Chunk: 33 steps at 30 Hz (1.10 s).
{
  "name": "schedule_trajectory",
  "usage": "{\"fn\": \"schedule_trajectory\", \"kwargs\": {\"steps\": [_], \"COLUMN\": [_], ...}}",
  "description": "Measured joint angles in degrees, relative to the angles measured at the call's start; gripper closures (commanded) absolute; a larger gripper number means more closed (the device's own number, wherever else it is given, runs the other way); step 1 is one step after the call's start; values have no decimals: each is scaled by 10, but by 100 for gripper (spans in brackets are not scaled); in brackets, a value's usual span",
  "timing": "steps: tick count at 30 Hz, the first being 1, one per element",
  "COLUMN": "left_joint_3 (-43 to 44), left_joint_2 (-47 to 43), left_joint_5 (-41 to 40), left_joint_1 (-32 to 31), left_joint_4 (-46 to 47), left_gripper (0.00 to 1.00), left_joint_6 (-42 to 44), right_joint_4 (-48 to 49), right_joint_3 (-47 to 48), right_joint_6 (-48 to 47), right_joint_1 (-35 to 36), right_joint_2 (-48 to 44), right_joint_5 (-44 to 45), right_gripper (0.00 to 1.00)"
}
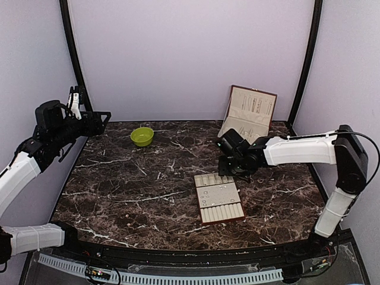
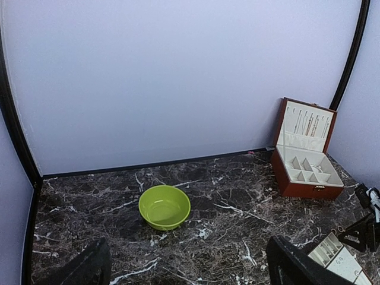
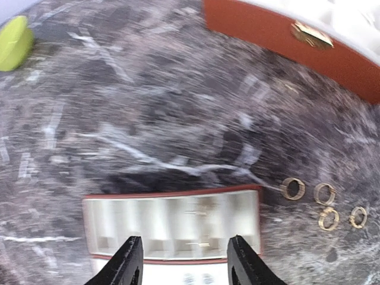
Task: Organize the mixed jewelry
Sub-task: Place the compartment layer at the center of the board, then pick up the compartment layer from the center of the board.
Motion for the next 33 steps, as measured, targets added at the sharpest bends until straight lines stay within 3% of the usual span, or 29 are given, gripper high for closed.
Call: {"fn": "schedule_trajectory", "kwargs": {"steps": [6, 14, 24, 33], "left_joint_3": [-1, -1, -1, -2], "left_joint_2": [0, 1, 2, 3], "left_joint_5": [0, 0, 0, 0], "left_joint_1": [0, 0, 0, 0], "left_joint_4": [0, 0, 0, 0], "left_gripper": [7, 7, 7, 7], "left_joint_6": [0, 0, 0, 0], "right_joint_4": [0, 8, 22, 44], "right_joint_3": [-51, -51, -51, -51], "right_joint_6": [-8, -13, -19, -25], "right_joint_1": [-35, -42, -64, -72], "right_joint_2": [0, 17, 46, 72], "right_joint_5": [-19, -21, -24, -32], "right_gripper": [57, 67, 70, 82]}}
